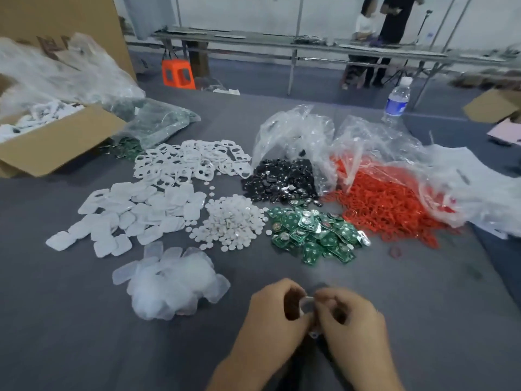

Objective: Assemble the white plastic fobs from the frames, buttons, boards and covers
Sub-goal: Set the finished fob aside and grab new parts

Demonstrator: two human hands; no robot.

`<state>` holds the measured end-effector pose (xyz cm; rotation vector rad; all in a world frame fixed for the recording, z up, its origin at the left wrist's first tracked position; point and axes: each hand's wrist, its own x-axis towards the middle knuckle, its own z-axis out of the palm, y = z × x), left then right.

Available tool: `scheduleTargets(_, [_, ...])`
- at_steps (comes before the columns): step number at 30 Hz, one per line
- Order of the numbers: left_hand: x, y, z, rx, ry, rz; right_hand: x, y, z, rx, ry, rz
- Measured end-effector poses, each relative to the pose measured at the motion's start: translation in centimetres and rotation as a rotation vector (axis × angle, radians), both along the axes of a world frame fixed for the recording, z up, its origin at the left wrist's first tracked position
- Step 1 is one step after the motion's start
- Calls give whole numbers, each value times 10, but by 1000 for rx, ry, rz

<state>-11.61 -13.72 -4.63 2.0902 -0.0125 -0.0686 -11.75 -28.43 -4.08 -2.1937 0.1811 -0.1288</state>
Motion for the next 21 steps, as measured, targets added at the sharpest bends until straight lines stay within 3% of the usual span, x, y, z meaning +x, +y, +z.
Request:
scheduleTargets(3, [-14, -18, -2, 164, -40, -55, -19, -10, -10, -154, -51, 53])
scheduleTargets(10, [-11, -15, 0, 218, -85, -122, -21, -18, -9, -261, -100, 81])
scheduleTargets(15, [29, -10, 15, 181, -226, 51, 23, -1, 16, -235, -184, 75])
scheduleTargets(21, [122, 1, 29, 194, -308, 260, 132, 41, 39, -274, -192, 130])
